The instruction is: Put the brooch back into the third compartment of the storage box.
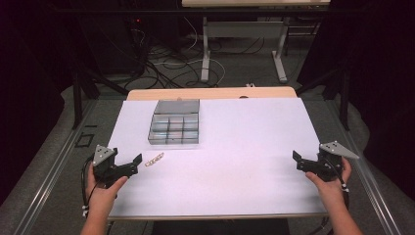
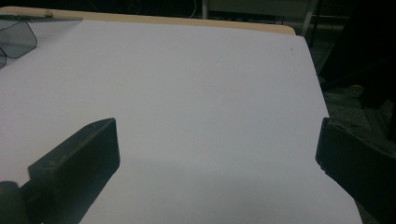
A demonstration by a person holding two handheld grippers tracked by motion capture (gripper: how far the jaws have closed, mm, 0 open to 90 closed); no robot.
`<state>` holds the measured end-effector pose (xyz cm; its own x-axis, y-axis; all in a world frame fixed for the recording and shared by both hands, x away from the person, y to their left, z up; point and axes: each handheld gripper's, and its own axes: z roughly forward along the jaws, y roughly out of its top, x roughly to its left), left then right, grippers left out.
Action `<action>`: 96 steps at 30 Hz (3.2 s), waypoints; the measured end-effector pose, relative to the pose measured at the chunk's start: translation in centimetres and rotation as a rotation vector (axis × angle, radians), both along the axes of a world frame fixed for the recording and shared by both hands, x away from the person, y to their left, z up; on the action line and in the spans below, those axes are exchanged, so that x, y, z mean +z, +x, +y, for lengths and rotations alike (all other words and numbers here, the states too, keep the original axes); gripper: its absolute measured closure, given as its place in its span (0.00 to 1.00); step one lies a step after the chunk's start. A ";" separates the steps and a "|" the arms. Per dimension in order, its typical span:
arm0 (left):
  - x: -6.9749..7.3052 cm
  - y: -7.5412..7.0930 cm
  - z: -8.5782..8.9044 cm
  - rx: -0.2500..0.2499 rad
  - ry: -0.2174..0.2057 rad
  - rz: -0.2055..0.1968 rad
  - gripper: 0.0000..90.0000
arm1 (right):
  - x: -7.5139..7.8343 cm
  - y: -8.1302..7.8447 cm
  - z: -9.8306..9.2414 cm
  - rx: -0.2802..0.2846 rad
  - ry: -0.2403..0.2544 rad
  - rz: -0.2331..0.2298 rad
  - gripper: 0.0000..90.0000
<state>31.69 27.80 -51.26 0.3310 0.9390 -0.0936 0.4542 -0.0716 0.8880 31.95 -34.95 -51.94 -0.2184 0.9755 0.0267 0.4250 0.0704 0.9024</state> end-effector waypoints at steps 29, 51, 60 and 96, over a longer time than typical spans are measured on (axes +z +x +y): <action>1.0 0.8 -1.6 -0.052 0.038 0.041 0.25 | -0.8 -0.1 0.8 0.036 -0.052 -0.001 0.01; 2.4 2.1 -2.2 -0.118 0.176 0.124 0.33 | -1.0 -0.1 0.7 0.034 -0.050 0.003 0.01; 3.0 2.8 -2.0 -0.108 0.169 0.147 0.31 | -1.1 -0.1 0.7 0.033 -0.054 0.002 0.02; 3.3 5.4 -4.1 -0.233 0.362 0.246 0.44 | -1.2 -0.1 0.8 0.050 -0.060 0.002 0.02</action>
<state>37.12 23.72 -47.92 0.5451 0.8293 0.1230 0.5824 -0.4802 0.6560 31.82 -34.14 -53.17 -0.2665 0.9633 -0.0309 0.4210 0.1452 0.8953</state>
